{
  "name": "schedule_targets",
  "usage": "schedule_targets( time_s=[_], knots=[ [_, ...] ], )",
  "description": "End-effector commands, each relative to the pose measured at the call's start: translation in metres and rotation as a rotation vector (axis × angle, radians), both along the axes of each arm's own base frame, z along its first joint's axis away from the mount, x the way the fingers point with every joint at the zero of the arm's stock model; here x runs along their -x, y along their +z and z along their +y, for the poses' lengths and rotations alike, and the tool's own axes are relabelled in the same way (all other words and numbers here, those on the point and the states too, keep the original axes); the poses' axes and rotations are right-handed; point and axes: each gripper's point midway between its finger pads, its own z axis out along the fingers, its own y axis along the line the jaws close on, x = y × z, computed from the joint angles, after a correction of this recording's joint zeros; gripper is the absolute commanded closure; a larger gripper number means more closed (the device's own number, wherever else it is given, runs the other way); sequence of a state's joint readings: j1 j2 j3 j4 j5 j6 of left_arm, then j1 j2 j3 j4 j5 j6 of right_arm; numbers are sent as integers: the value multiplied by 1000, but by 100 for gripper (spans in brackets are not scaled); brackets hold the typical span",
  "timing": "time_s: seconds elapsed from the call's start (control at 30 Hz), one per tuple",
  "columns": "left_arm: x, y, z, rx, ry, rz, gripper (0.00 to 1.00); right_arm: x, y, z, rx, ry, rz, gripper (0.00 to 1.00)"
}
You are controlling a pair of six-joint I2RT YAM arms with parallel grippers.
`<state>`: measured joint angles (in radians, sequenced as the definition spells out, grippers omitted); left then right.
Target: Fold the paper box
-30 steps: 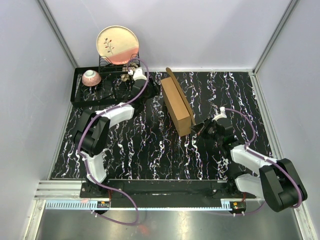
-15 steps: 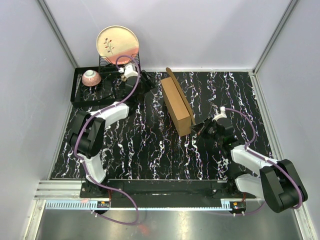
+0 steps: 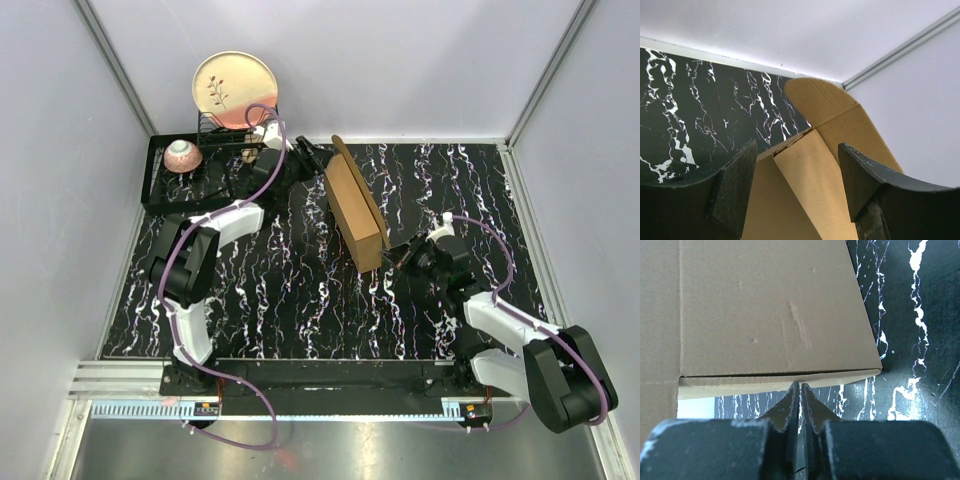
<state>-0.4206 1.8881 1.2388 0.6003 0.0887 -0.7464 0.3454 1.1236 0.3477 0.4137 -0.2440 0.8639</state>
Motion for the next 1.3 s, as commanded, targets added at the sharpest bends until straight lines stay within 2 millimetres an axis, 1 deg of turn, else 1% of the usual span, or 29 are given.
schedule_targets(
  time_s=[0.0,0.2,0.27,0.3,0.37,0.4,0.53,0.63,0.67,0.7,0.73,0.77,0.83,0.87,0.93,1.1,1.13,1.2,1.23,1.27],
  knots=[
    [2,16,-15,24,-100,-54,32,-12,25,-3,-9,-25,-75,90],
    [2,-5,-12,2,-109,-25,32,-11,27,-2,-14,-17,-76,90],
    [0,-5,-12,-3,-108,-29,32,-10,27,-2,-16,-16,-73,90],
    [-2,-10,-12,-9,-108,-21,32,-9,27,-2,-17,-15,-72,90],
    [-6,-9,-12,-22,-107,-22,32,-9,27,-1,-18,-14,-71,90],
    [-8,-13,-11,-25,-104,-15,32,-9,27,-1,-17,-13,-74,90],
    [-12,-13,-14,-38,-116,-23,32,-9,27,-2,-19,-17,-71,90],
    [-11,-9,-17,-34,-137,-48,39,-9,28,-2,-20,-14,-74,90],
    [-7,-12,-19,-33,-155,-49,41,-9,31,-2,-19,-16,-80,90],
    [-5,-9,-19,-28,-164,-58,44,-10,31,-3,-20,-18,-79,90],
    [-3,-7,-20,-21,-171,-71,49,-9,31,-3,-18,-18,-80,90],
    [1,-10,-21,-18,-188,-68,51,-9,32,-4,-17,-20,-81,90],
    [5,-6,-23,-2,-203,-83,56,-10,32,-5,-13,-24,-82,90],
    [9,-10,-22,-1,-211,-75,58,-10,33,-6,-12,-25,-82,90],
    [14,-6,-23,10,-218,-87,61,-11,32,-8,-10,-32,-80,90],
    [27,-11,-19,15,-220,-77,62,-15,32,-11,-2,-41,-78,89],
    [31,-16,-18,12,-221,-64,62,-16,32,-11,-3,-41,-79,89],
    [38,-13,-18,13,-224,-71,62,-18,32,-13,1,-44,-78,90],
    [43,-18,-16,9,-223,-61,62,-18,33,-14,0,-47,-81,90],
    [46,-14,-15,9,-220,-68,62,-20,33,-16,1,-53,-82,89]
  ],
)
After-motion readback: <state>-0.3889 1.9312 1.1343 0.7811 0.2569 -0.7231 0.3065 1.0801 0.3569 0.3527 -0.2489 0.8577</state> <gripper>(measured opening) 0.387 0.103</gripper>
